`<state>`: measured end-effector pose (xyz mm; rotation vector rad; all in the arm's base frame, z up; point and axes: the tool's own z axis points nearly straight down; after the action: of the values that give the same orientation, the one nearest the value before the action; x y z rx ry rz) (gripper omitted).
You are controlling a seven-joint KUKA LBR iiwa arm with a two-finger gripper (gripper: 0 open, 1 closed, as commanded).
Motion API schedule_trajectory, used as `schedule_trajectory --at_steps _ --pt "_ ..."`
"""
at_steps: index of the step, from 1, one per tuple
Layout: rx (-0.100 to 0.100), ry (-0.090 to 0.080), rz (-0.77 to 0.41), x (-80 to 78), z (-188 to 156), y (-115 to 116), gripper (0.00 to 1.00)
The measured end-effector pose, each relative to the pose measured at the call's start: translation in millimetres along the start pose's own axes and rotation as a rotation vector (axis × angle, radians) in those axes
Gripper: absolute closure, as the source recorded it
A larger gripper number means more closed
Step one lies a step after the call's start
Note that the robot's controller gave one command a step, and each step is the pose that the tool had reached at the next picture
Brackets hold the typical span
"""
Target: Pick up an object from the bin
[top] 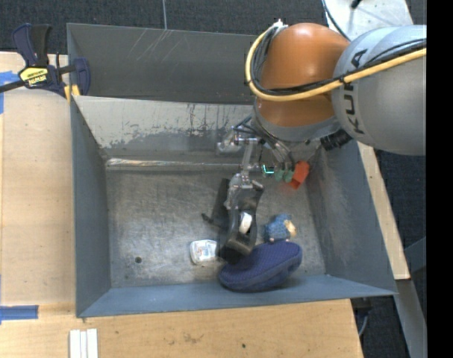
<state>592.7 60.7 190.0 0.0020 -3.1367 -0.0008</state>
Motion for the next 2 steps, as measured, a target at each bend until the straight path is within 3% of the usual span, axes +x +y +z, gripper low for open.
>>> schedule_trajectory --at_steps 1,2 --pt "0.002 -0.03 -0.048 18.3 43 -33 0.0" --pt "0.005 -0.015 -0.23 36.9 57 -68 0.0"
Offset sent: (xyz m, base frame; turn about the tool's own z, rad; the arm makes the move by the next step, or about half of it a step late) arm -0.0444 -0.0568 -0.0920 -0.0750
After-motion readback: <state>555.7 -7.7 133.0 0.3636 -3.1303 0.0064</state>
